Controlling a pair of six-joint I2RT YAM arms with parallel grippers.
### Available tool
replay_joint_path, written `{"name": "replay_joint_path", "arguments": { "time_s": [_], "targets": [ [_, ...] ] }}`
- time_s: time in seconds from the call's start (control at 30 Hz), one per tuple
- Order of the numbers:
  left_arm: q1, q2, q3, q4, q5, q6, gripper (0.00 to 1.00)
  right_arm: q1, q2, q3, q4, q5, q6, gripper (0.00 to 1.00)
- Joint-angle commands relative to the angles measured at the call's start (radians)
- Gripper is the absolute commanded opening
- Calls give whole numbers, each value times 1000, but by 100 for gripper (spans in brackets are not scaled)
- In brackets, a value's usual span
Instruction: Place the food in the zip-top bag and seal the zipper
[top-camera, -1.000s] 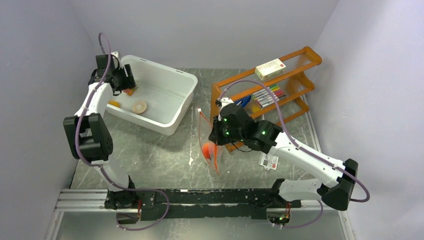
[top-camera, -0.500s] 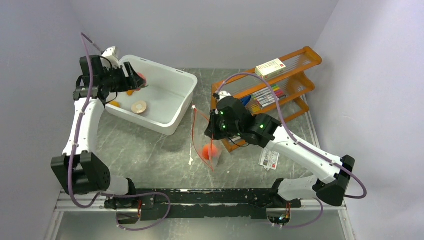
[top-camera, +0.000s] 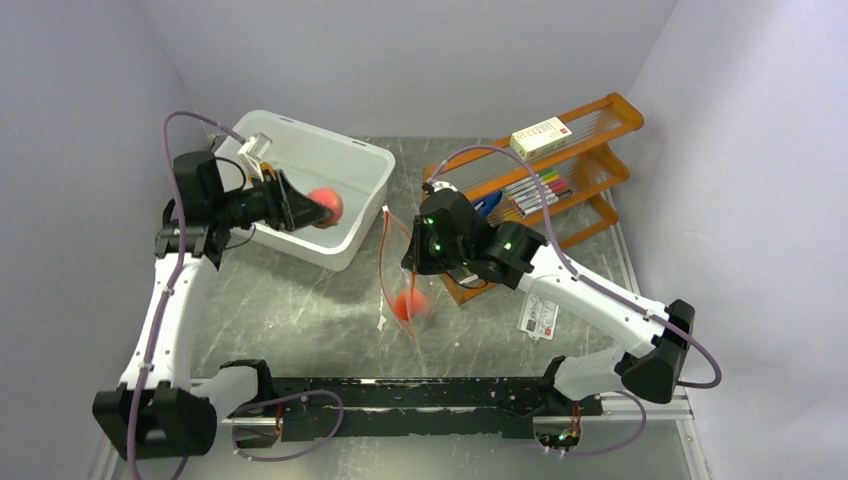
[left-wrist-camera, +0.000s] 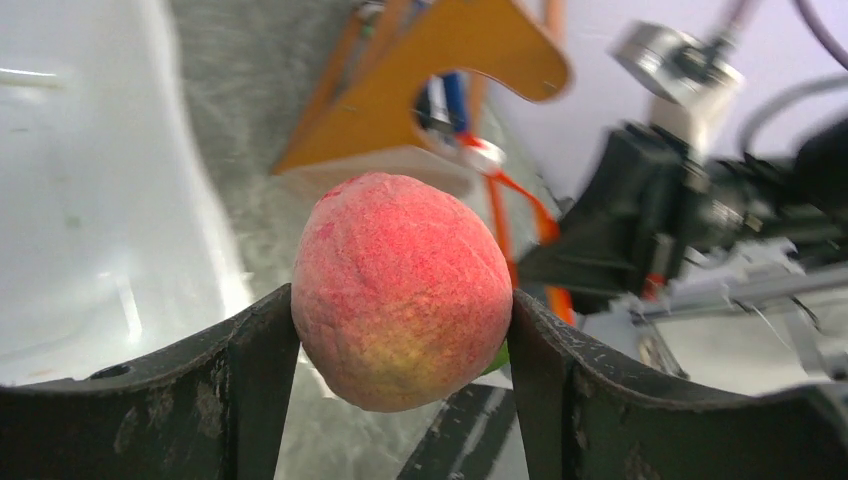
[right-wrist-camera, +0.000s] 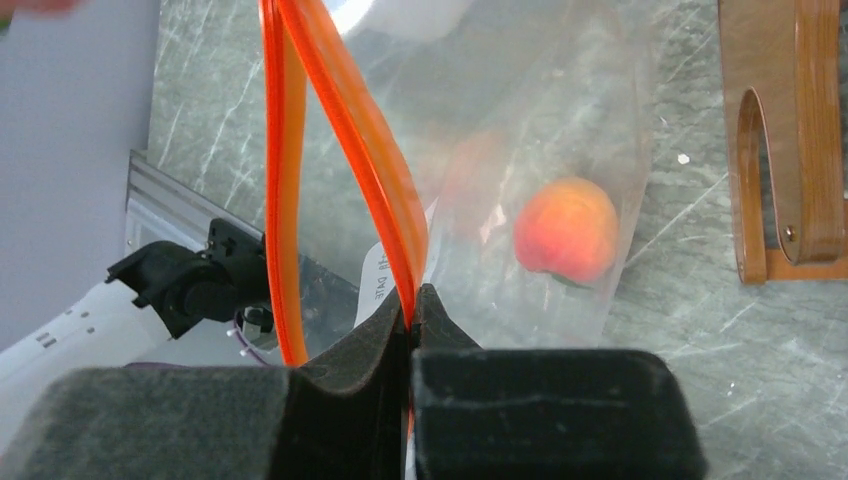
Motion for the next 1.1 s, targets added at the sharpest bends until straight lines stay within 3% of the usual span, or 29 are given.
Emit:
{"name": "replay_joint_path", "arguments": {
  "time_s": [0.0, 0.13, 0.27, 0.47, 0.93, 1.07],
  "targets": [
    [-59, -109, -83, 205, 195, -173, 45, 3, 32, 48, 9, 21, 33, 0],
    [-103, -159, -177, 382, 233, -315, 46, 3, 50, 53, 28, 16, 47, 0],
    [-154, -155, -215, 421, 230, -356, 46, 3, 54, 49, 45, 19, 66, 0],
    [-281, -136, -307, 620, 186, -497, 45, 3, 40, 32, 65, 28, 82, 0],
    [-407, -127, -359, 686, 79, -534, 46, 3, -4, 14, 90, 53, 94, 0],
    [-419, -129, -336, 569, 12, -452, 45, 3, -15, 20, 89, 52, 97, 0]
  ]
}}
